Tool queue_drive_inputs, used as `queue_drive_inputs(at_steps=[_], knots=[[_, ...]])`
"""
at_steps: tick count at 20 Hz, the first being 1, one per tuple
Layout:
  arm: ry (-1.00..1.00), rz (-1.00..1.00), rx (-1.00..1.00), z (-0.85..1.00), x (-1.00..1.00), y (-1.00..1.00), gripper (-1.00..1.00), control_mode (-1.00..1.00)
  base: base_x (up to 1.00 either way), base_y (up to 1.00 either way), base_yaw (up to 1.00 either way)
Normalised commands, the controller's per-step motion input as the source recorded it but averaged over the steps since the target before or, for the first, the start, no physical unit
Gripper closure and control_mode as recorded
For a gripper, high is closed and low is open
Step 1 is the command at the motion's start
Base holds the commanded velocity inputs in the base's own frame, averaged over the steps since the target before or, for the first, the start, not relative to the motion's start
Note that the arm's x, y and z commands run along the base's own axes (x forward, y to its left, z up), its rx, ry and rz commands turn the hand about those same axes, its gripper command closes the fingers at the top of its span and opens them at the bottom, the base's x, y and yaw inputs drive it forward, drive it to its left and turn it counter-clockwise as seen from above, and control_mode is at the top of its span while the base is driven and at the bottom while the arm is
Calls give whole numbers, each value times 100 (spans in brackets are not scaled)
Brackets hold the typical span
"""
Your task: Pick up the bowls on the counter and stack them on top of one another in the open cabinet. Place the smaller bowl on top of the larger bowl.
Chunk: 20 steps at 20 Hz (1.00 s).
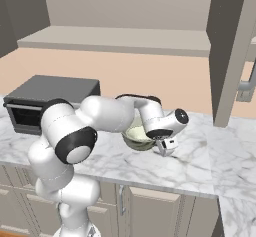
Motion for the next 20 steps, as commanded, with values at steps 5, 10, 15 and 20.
queue_drive_inputs(at_steps=[5,10,15,20], knots=[[0,0,0,0,0,0,100,-100,0,0,0],[-2,0,0,9,-2,0,100,-100,0,0,0],[-9,1,0,36,-12,0,100,-100,0,0,0],[-11,1,-1,41,-17,0,100,-100,0,0,0]])
